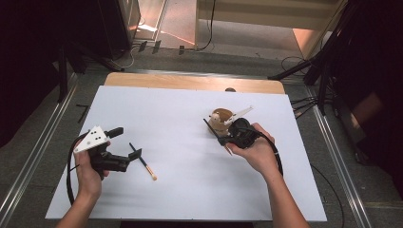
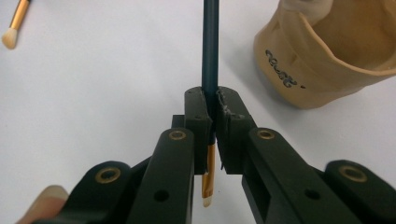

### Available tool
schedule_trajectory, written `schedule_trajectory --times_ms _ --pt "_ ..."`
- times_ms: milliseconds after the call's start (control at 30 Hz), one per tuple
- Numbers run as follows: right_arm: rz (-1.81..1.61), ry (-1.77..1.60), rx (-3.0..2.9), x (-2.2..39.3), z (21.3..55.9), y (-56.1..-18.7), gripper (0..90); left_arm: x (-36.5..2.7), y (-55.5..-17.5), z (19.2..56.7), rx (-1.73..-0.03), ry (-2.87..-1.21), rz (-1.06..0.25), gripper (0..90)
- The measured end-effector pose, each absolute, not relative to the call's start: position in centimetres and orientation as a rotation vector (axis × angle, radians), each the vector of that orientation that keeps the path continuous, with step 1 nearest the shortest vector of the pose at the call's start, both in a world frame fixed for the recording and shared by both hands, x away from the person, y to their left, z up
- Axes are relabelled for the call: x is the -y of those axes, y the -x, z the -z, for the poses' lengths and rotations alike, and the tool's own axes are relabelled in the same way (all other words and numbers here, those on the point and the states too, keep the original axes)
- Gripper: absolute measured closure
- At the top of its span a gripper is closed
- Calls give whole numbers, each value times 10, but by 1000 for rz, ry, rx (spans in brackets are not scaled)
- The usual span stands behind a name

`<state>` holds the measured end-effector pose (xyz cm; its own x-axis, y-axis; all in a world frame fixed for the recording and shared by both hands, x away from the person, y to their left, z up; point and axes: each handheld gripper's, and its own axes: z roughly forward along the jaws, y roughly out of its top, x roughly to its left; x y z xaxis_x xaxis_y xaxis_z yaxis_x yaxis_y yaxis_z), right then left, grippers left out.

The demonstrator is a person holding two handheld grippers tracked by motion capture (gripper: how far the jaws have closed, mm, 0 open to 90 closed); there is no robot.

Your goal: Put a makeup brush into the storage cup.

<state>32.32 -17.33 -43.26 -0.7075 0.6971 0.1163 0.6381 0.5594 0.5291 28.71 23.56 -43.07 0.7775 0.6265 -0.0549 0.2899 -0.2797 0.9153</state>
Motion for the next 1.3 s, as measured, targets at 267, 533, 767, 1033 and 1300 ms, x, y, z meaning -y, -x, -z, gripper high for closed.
schedule_trajectory --times_ms 267,533,767,1033,1300 --pt "-790 -1082 -2716 171 425 -324 849 -213 -306 424 -648 -1887 -358 0" --pt "-693 -1007 -2747 172 414 -336 849 -200 -317 424 -568 -1883 -292 0" --pt "-633 -929 -2785 168 407 -344 848 -191 -324 423 -539 -1906 -252 0" --pt "-549 -823 -2838 159 406 -347 848 -181 -329 425 -482 -1936 -184 0" --pt "-517 -693 -2873 152 404 -347 847 -169 -333 424 -450 -1941 -140 5"
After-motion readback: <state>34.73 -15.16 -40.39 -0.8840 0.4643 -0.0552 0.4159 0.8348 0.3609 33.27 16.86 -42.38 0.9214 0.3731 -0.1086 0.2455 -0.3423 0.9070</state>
